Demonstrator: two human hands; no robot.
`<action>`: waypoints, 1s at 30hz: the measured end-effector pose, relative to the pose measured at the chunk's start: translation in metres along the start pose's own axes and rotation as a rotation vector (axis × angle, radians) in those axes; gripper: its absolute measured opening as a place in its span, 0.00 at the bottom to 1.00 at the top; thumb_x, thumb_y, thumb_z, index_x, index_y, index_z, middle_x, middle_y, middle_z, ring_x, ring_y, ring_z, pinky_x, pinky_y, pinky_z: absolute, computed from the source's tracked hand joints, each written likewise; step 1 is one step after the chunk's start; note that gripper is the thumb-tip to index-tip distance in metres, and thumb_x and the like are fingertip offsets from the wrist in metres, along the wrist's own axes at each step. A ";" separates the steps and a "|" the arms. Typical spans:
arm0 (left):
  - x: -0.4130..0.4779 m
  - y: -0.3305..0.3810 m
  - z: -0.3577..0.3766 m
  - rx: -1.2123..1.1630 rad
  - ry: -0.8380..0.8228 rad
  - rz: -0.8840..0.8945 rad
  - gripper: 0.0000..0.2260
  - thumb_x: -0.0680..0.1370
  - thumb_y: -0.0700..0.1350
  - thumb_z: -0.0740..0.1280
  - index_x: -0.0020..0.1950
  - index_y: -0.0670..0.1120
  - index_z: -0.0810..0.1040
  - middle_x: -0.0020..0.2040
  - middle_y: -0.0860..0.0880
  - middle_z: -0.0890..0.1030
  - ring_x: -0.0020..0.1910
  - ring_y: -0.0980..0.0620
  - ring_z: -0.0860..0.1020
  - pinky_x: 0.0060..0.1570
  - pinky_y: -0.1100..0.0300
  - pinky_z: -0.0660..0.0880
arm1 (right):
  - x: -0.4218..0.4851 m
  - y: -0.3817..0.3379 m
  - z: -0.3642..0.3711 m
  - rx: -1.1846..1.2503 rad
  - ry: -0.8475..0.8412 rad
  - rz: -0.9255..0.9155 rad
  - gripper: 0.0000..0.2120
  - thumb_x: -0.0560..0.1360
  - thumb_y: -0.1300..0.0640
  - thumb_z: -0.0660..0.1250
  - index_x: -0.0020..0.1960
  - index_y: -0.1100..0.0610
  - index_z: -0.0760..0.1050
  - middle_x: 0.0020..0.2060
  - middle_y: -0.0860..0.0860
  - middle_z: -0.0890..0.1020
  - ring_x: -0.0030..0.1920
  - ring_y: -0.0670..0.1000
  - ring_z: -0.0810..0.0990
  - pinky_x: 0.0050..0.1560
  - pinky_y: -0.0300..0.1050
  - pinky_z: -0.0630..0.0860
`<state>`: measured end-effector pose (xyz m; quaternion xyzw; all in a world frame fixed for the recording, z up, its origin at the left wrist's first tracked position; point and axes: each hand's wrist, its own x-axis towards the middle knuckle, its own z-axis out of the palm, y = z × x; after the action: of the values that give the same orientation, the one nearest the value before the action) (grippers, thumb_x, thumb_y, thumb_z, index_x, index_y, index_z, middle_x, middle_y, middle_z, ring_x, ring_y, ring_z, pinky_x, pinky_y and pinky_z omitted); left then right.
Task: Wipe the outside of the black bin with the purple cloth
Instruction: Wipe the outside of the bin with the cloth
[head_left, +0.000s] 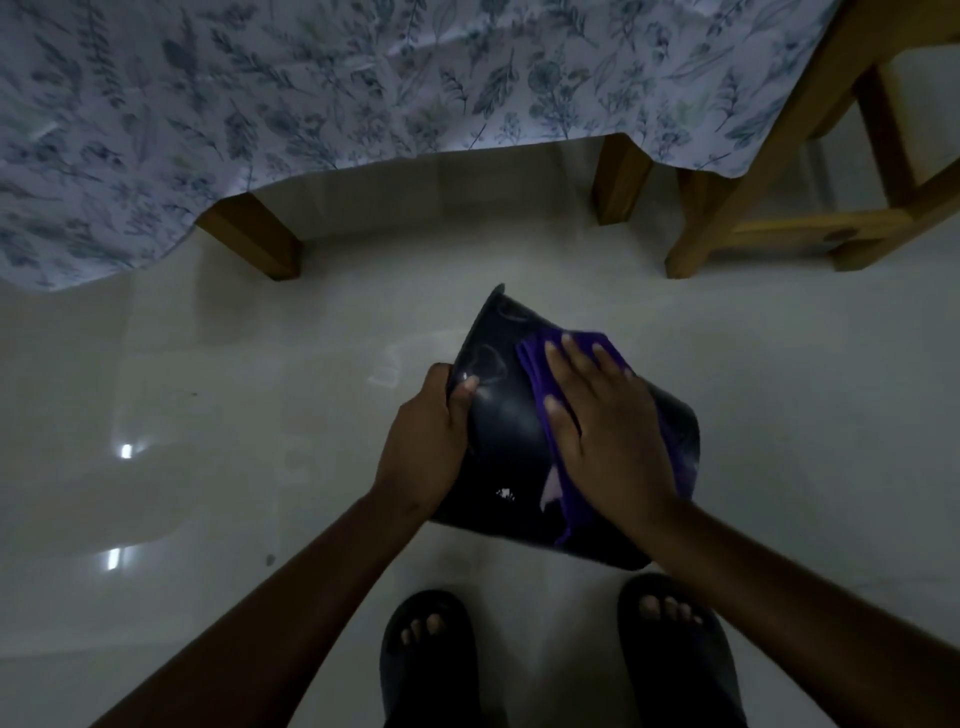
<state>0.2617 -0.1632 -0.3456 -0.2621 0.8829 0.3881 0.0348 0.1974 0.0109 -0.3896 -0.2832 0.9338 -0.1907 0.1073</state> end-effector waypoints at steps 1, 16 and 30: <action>0.006 0.003 0.001 0.005 0.001 0.004 0.11 0.83 0.53 0.52 0.54 0.48 0.70 0.43 0.50 0.80 0.37 0.54 0.77 0.33 0.65 0.70 | -0.018 -0.005 0.002 -0.044 0.001 -0.041 0.25 0.81 0.46 0.50 0.77 0.50 0.55 0.77 0.49 0.58 0.77 0.54 0.54 0.74 0.55 0.54; 0.037 0.017 0.001 0.048 -0.035 0.017 0.12 0.83 0.52 0.53 0.46 0.46 0.68 0.34 0.52 0.73 0.32 0.53 0.73 0.29 0.60 0.65 | -0.041 -0.003 0.001 -0.035 -0.028 -0.089 0.25 0.82 0.46 0.48 0.78 0.48 0.53 0.78 0.49 0.56 0.78 0.54 0.51 0.73 0.55 0.54; 0.039 0.025 0.001 0.099 -0.009 -0.029 0.13 0.82 0.53 0.53 0.47 0.46 0.70 0.37 0.52 0.74 0.33 0.58 0.72 0.30 0.63 0.64 | -0.042 -0.020 0.002 0.047 -0.044 -0.073 0.25 0.82 0.44 0.47 0.77 0.45 0.52 0.78 0.46 0.54 0.78 0.51 0.48 0.73 0.53 0.51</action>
<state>0.2156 -0.1655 -0.3398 -0.2709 0.8970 0.3445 0.0574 0.2420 0.0191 -0.3788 -0.3184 0.9155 -0.2102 0.1274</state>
